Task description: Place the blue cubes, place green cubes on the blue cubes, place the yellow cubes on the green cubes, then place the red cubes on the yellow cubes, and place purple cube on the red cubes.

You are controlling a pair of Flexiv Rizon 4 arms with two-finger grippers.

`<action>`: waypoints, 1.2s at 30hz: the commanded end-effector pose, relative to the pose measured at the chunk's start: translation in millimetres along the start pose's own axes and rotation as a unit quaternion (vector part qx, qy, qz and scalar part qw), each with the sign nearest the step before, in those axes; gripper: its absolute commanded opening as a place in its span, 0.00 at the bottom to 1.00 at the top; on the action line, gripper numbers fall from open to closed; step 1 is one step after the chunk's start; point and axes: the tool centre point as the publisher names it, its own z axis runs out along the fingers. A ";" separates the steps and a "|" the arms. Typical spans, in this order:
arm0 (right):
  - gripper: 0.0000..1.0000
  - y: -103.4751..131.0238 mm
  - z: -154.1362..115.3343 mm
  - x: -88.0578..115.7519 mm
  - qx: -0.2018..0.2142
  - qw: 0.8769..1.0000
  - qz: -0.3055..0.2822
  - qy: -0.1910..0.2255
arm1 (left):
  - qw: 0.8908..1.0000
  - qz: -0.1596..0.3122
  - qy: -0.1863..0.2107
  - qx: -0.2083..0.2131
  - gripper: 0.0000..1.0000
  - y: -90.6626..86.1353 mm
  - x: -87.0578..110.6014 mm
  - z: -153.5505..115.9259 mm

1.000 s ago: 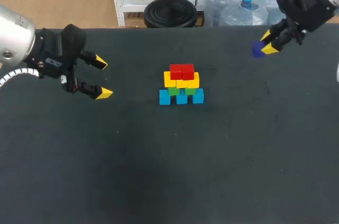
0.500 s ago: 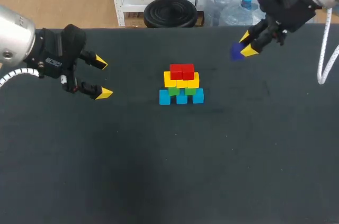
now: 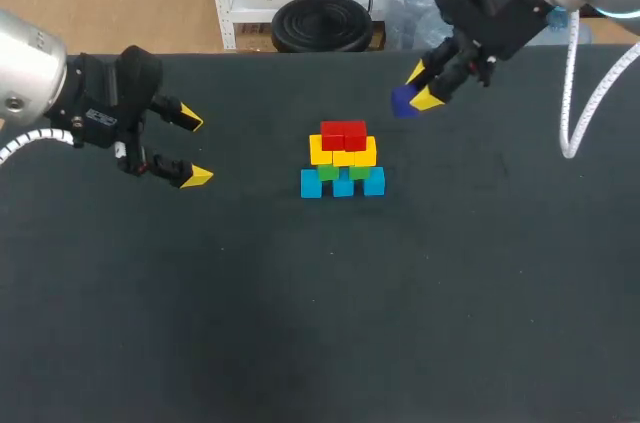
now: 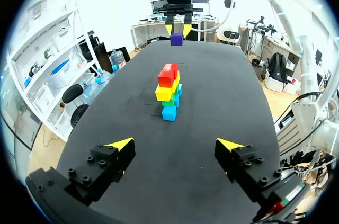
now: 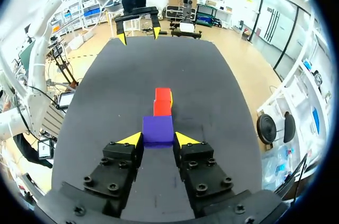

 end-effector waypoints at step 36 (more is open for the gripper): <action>0.00 -10.6 56.0 -39.3 0.005 1.000 0.011 -0.006 | 1.000 0.002 -0.004 -0.001 1.00 -0.4 1.9 -0.3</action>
